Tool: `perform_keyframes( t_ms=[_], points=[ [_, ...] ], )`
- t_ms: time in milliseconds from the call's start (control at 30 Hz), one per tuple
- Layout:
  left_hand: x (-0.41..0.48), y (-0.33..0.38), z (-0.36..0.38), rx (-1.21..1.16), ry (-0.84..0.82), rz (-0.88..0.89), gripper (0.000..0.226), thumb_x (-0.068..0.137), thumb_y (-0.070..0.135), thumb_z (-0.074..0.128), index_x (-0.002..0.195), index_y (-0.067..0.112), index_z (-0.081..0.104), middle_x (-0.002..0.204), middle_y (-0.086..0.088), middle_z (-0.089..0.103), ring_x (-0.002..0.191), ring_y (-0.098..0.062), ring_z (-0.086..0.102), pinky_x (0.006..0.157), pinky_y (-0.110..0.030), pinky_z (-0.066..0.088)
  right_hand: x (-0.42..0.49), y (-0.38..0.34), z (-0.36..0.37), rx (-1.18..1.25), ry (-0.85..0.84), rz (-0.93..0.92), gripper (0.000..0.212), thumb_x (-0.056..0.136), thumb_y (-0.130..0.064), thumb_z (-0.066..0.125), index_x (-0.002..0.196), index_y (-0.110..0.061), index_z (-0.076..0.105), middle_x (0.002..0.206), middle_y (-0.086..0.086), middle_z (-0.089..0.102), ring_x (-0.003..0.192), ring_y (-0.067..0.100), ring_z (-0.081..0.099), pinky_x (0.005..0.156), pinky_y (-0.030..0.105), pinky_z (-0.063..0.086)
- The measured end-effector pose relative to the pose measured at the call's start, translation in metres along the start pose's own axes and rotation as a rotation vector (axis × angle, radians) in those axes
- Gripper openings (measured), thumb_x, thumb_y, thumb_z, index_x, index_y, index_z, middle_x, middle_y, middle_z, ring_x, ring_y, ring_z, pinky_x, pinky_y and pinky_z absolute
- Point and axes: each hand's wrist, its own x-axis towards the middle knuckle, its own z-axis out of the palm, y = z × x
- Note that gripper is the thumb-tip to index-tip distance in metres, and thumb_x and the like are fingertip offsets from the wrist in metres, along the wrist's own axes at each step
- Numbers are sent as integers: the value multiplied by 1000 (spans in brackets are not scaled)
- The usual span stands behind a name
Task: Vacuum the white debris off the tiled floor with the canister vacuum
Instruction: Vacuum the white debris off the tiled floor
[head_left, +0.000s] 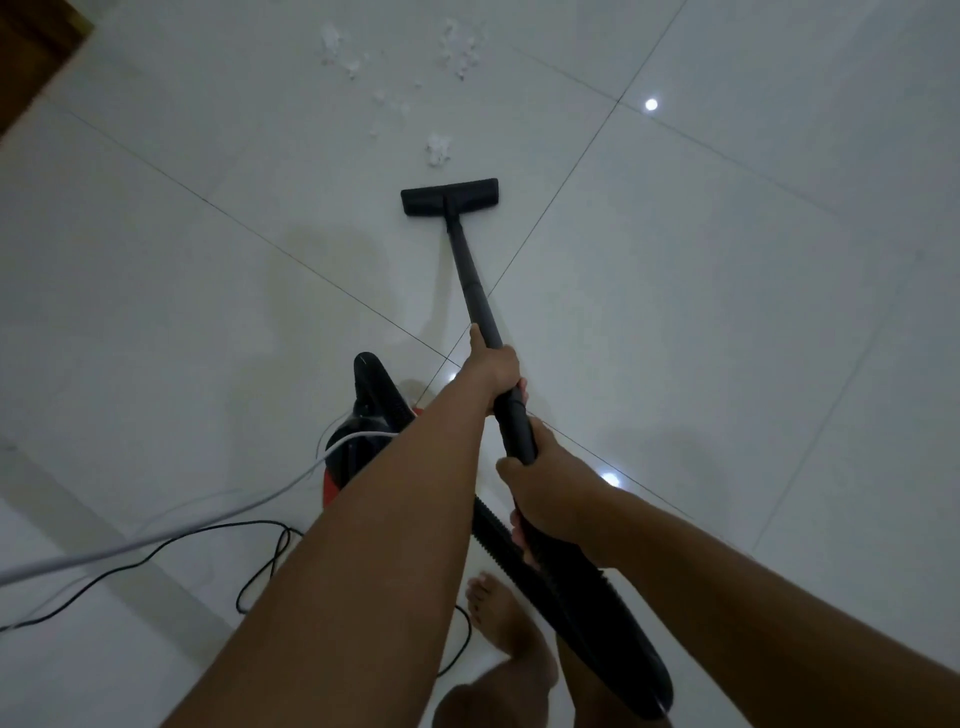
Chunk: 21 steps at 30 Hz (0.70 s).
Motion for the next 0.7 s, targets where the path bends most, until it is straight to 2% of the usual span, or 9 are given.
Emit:
perform_keyframes(
  t_ms=[67, 167, 267, 367, 433, 500, 533, 600, 700],
  points=[
    [-3, -12, 3, 12, -13, -3, 71, 108, 23, 36, 154, 57, -5, 91, -11, 54, 57, -17, 51, 41, -22, 51, 17, 23, 11, -42, 21, 14, 79, 63, -66, 41, 140, -52, 28, 128, 19, 65, 110, 44, 68, 94, 62, 54],
    [-4, -13, 1, -2, -17, 8, 71, 108, 25, 38, 154, 58, -4, 89, -10, 52, 57, -16, 51, 42, -23, 51, -26, -3, 1, 9, -80, 21, 66, 88, -48, 49, 148, -44, 23, 102, 21, 72, 82, 36, 74, 88, 53, 61],
    [-4, -10, -3, -21, -7, 15, 69, 108, 25, 38, 155, 57, -2, 82, -8, 51, 56, -15, 49, 46, -25, 50, -33, -11, -8, 152, -175, 33, 62, 104, -22, 48, 156, -37, 17, 83, 18, 64, 59, 24, 63, 65, 39, 62],
    [-4, -8, -4, -33, 0, -2, 68, 108, 25, 38, 155, 58, 0, 81, -8, 51, 56, -14, 49, 47, -25, 50, -36, -13, -10, 181, -193, 27, 63, 105, -18, 47, 157, -37, 17, 78, 17, 61, 51, 21, 58, 51, 33, 57],
    [-4, -5, -3, -37, -1, -6, 69, 108, 25, 38, 155, 58, -1, 83, -8, 51, 57, -14, 49, 47, -25, 50, -32, -15, -8, 129, -164, 34, 62, 102, -24, 47, 154, -40, 19, 84, 19, 65, 62, 23, 62, 63, 40, 61],
    [-1, 1, -1, -36, -4, 2, 69, 108, 24, 37, 155, 57, -2, 86, -8, 52, 57, -15, 50, 47, -25, 51, -24, -17, -9, -11, -110, -4, 66, 89, -40, 45, 150, -44, 20, 100, 18, 72, 88, 27, 67, 95, 56, 55],
    [2, 5, 1, -38, -4, 5, 69, 108, 24, 37, 155, 57, -3, 90, -9, 53, 58, -15, 50, 46, -24, 51, -18, -18, -12, -60, -89, -26, 69, 83, -45, 43, 148, -46, 21, 106, 16, 72, 96, 30, 69, 101, 58, 52],
    [8, 15, 4, -51, -6, 5, 70, 108, 23, 36, 155, 56, -3, 96, -11, 53, 59, -15, 50, 45, -23, 51, -7, -20, -21, -87, -51, -67, 68, 83, -46, 43, 148, -47, 23, 107, 13, 73, 93, 34, 74, 91, 55, 59],
    [16, 35, 7, -84, 6, 6, 69, 108, 23, 36, 155, 56, -4, 90, -10, 52, 57, -14, 49, 45, -23, 51, 7, -31, -40, -10, -135, -70, 64, 99, -32, 45, 154, -44, 15, 86, 16, 69, 68, 27, 72, 77, 48, 64]
  ],
)
